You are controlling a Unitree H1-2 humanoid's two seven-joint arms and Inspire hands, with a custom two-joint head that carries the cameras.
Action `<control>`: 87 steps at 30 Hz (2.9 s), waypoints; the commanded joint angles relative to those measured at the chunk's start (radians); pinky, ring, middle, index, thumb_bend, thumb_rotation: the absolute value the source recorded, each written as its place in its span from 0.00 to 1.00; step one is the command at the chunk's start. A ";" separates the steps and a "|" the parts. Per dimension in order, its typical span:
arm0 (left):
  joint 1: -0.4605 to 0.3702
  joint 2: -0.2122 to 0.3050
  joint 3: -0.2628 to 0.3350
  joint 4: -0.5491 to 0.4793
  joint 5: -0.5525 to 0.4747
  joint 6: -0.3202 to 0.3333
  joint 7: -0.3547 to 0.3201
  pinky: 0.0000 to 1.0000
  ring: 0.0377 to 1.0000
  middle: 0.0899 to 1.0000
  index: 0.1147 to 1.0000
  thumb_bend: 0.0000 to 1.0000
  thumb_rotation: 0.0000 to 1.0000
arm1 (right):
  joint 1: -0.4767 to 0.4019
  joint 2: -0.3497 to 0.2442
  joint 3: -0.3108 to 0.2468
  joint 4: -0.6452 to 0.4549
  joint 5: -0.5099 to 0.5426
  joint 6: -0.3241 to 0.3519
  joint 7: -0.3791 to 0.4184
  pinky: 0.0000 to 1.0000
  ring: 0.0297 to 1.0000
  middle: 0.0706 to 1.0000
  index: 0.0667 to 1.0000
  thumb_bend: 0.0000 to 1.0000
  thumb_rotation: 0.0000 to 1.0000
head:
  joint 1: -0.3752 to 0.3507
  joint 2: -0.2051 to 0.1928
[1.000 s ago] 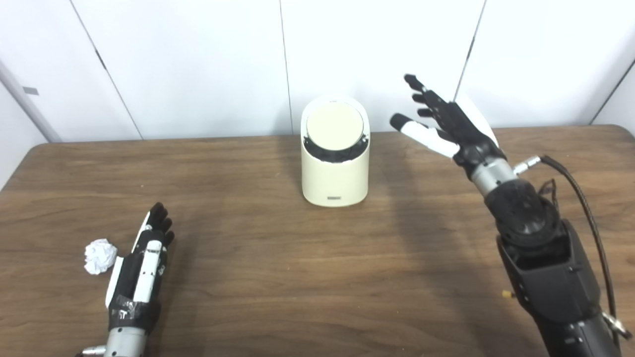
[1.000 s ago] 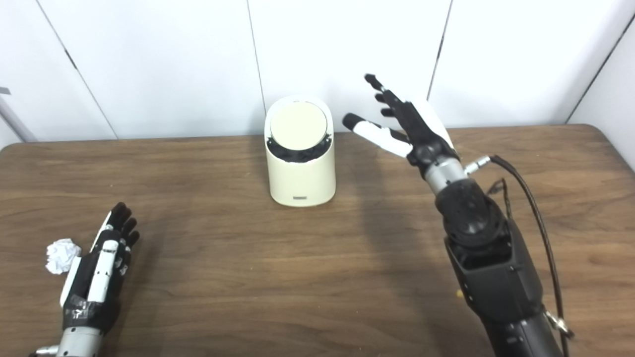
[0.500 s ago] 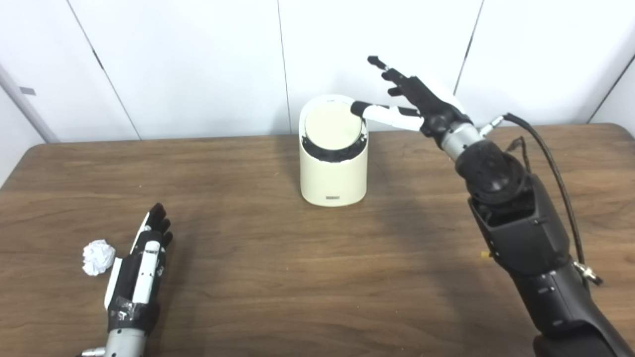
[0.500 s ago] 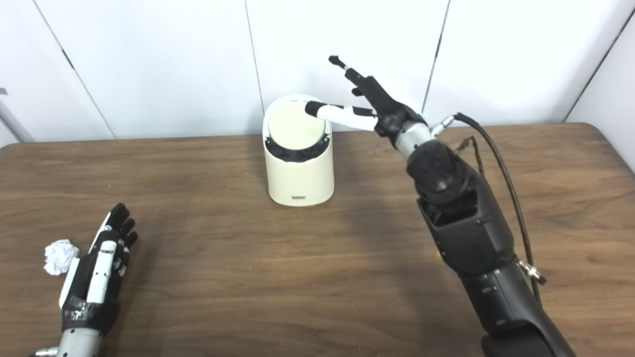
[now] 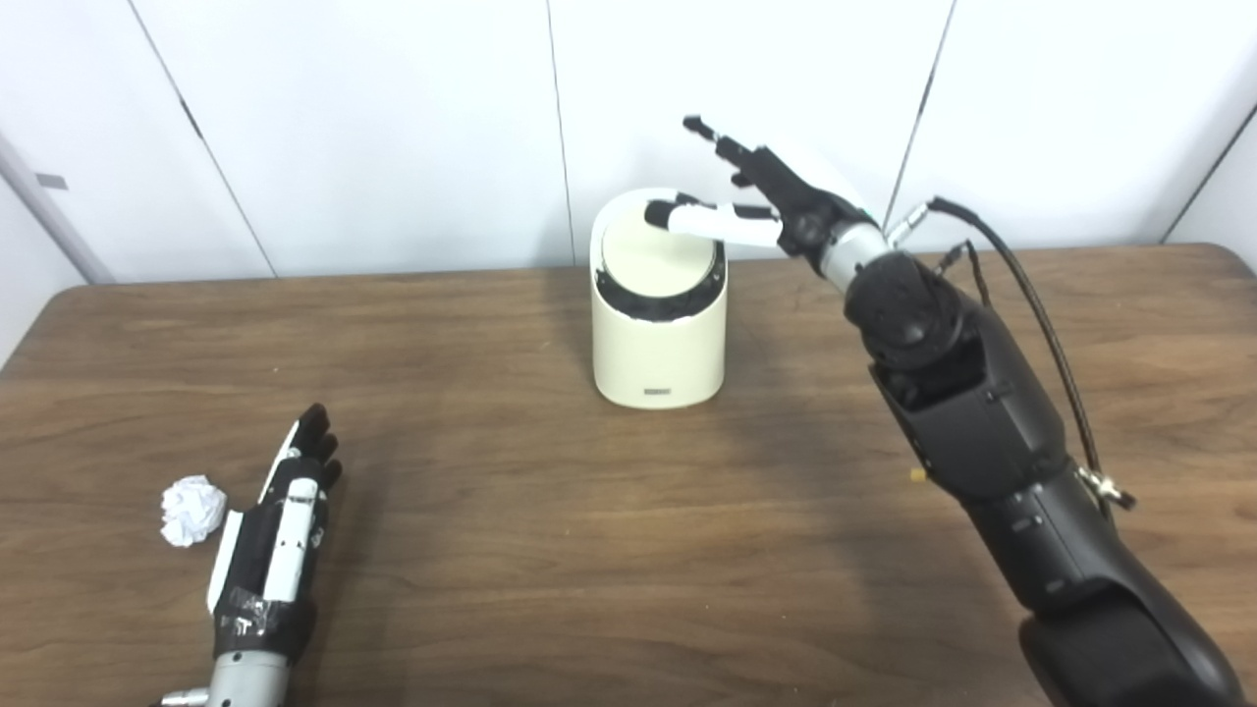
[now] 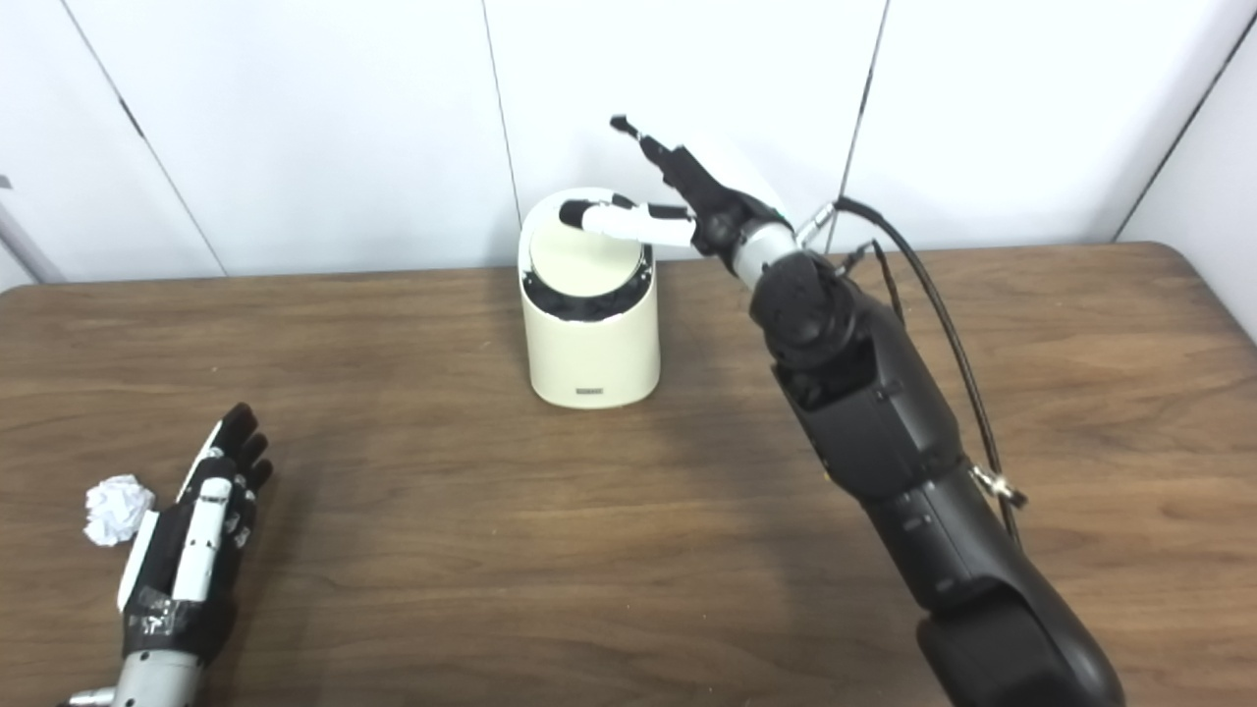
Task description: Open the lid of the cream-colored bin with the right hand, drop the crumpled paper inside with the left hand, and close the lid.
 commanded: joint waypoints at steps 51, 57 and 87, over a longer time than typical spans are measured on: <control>0.025 -0.038 -0.025 0.025 0.018 -0.014 0.017 1.00 1.00 0.98 0.96 0.26 0.83 | -0.108 -0.097 0.073 0.087 -0.086 -0.092 0.047 0.88 0.94 0.95 0.94 0.76 0.59 | 0.000 0.022; 0.025 -0.039 -0.023 0.022 0.012 -0.010 0.017 1.00 0.99 0.98 0.96 0.28 0.80 | -0.105 -0.075 0.063 0.117 -0.078 -0.115 0.018 0.88 0.94 0.94 0.93 0.78 0.60 | -0.001 0.025; 0.034 -0.057 -0.030 -0.006 0.029 -0.006 0.039 1.00 0.98 0.96 0.94 0.24 0.91 | -0.089 -0.063 0.042 0.186 -0.067 -0.153 -0.017 0.87 0.93 0.93 0.93 0.80 0.58 | 0.017 0.045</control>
